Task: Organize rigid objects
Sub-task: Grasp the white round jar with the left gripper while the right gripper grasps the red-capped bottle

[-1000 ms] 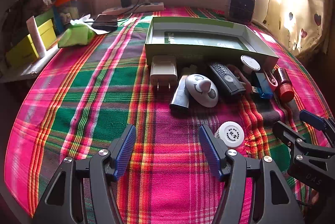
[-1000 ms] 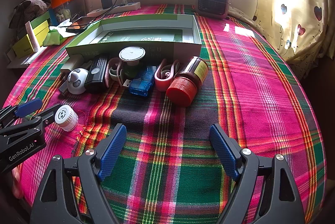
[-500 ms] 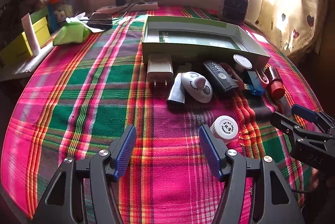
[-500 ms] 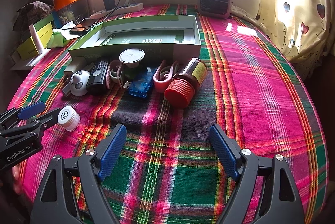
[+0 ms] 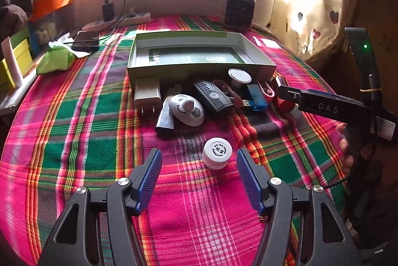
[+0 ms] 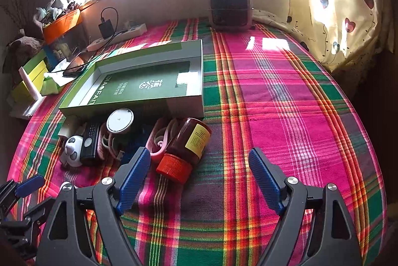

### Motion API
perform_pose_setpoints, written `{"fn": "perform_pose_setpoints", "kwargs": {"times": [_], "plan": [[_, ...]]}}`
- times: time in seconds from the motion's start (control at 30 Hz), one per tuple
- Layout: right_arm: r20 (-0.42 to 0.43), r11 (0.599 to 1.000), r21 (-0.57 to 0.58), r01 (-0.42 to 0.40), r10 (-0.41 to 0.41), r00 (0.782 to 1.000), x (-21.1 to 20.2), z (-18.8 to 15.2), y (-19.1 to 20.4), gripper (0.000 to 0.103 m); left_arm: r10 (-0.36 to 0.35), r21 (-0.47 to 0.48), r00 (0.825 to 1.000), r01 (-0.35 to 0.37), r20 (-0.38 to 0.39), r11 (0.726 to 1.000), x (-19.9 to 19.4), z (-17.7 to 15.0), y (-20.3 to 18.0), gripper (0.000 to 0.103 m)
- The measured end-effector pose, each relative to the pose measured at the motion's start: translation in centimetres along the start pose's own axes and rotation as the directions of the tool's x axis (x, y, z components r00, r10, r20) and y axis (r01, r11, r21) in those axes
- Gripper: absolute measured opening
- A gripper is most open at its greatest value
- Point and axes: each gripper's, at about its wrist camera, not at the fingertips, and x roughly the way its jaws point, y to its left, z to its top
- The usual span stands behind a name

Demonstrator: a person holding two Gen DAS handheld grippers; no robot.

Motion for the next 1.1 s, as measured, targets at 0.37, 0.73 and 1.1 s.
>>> {"fn": "perform_pose_setpoints", "kwargs": {"times": [0.37,0.73,1.1], "plan": [[-0.029,1.000,0.011,-0.016,0.016,0.999,1.4,0.5,-0.6,0.064,-0.039,0.024,0.998,0.041,-0.055,0.999,2.0,0.5,-1.1,0.053],[-0.051,0.999,0.005,-0.036,0.036,0.998,2.0,0.5,-0.7,0.042,-0.034,0.021,0.997,0.036,-0.069,0.999,2.8,0.5,-0.8,0.035],[-0.049,0.999,0.025,-0.048,0.049,0.998,2.0,0.4,-1.1,0.033,-0.045,0.000,0.997,0.045,-0.061,0.999,2.9,0.6,-0.3,0.027]]}}
